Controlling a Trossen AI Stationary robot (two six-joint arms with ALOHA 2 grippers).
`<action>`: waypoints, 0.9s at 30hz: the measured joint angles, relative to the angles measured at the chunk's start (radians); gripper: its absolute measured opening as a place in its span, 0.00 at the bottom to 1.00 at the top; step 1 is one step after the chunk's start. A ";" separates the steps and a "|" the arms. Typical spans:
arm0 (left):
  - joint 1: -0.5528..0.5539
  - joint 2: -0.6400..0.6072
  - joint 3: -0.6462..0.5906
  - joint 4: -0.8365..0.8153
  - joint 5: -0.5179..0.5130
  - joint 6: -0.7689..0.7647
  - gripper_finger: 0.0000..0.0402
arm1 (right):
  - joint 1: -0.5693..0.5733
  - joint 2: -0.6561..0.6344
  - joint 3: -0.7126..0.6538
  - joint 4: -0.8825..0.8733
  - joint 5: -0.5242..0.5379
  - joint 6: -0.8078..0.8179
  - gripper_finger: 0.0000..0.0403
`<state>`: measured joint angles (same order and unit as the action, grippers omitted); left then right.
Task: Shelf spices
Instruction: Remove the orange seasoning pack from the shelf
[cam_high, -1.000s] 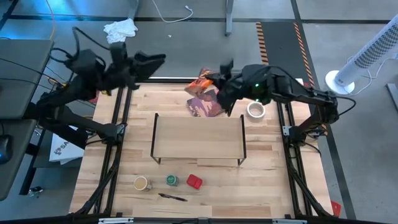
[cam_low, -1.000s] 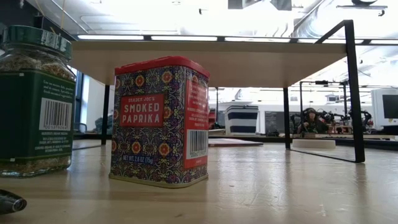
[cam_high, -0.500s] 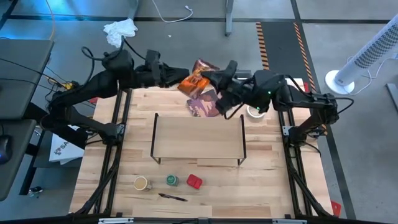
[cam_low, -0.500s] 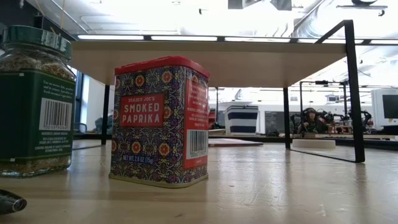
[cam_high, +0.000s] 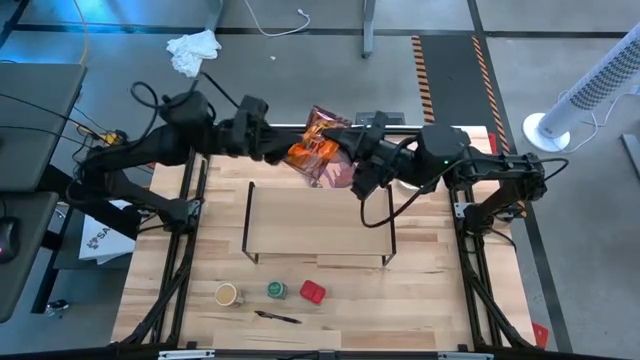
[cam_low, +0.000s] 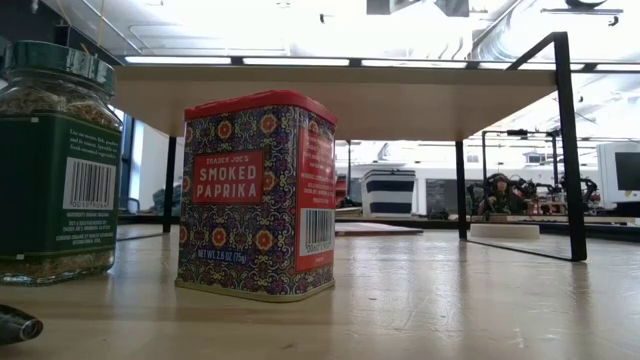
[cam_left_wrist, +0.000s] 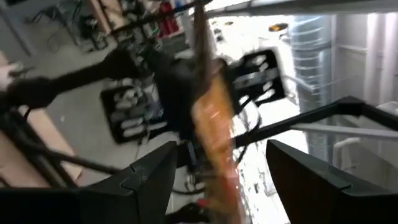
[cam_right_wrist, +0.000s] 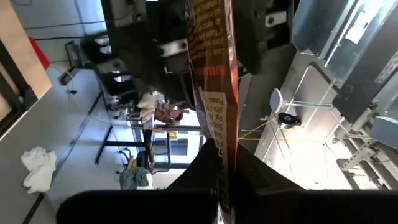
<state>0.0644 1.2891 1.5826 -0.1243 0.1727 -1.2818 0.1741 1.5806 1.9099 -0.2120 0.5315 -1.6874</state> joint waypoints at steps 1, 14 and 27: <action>-0.011 0.006 -0.001 -0.003 -0.004 0.000 0.61 | -0.001 0.000 0.000 -0.001 -0.009 0.001 0.00; -0.066 0.087 0.000 0.134 -0.043 -0.034 0.61 | 0.004 0.000 0.000 -0.009 -0.073 0.031 0.00; -0.082 0.083 0.000 0.152 -0.033 0.024 0.61 | 0.003 0.000 0.000 -0.017 -0.071 0.058 0.00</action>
<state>-0.0177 1.3720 1.5822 0.0280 0.1402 -1.2583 0.1776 1.5810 1.9099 -0.2294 0.4609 -1.6295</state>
